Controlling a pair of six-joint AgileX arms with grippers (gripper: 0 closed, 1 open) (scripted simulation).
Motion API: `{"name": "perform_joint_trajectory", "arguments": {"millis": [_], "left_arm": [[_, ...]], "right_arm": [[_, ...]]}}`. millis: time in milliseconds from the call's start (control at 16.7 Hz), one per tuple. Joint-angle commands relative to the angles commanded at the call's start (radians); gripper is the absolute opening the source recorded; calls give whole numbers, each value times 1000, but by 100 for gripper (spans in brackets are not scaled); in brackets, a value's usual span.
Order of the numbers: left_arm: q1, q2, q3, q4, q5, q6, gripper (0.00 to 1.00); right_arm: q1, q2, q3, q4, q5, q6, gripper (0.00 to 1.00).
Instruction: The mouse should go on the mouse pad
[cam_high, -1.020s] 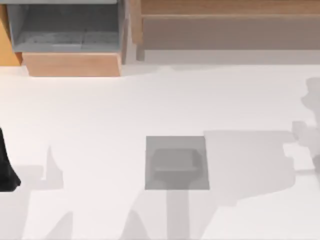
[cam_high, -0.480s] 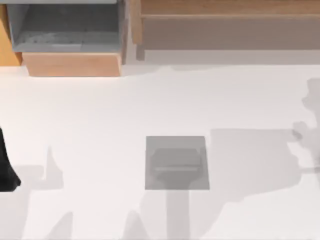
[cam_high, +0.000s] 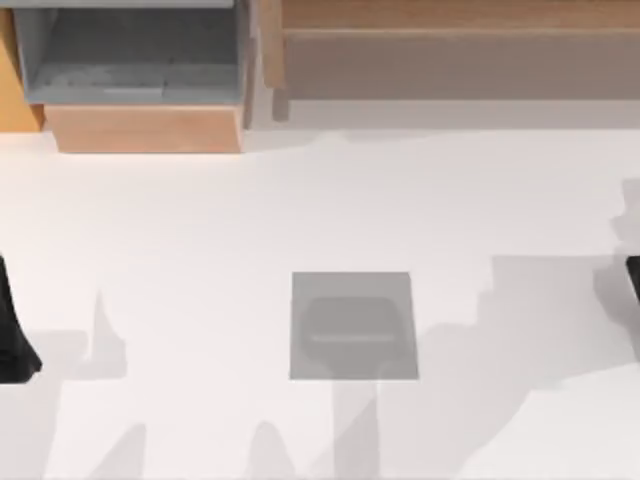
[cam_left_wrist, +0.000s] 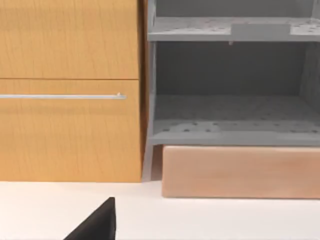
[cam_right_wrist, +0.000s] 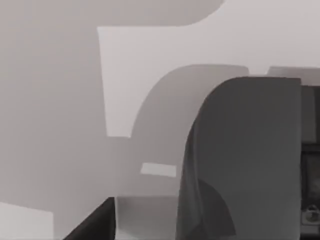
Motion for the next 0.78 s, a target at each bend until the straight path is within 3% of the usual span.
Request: {"name": "perform_joint_trajectory", "arguments": {"millis": [300, 780], "left_arm": [[0, 0, 0, 0, 0, 0, 100], [0, 0, 0, 0, 0, 0, 100]], "right_arm": [[0, 9, -10, 16, 0, 0, 100], [0, 9, -10, 16, 0, 0, 40]]}}
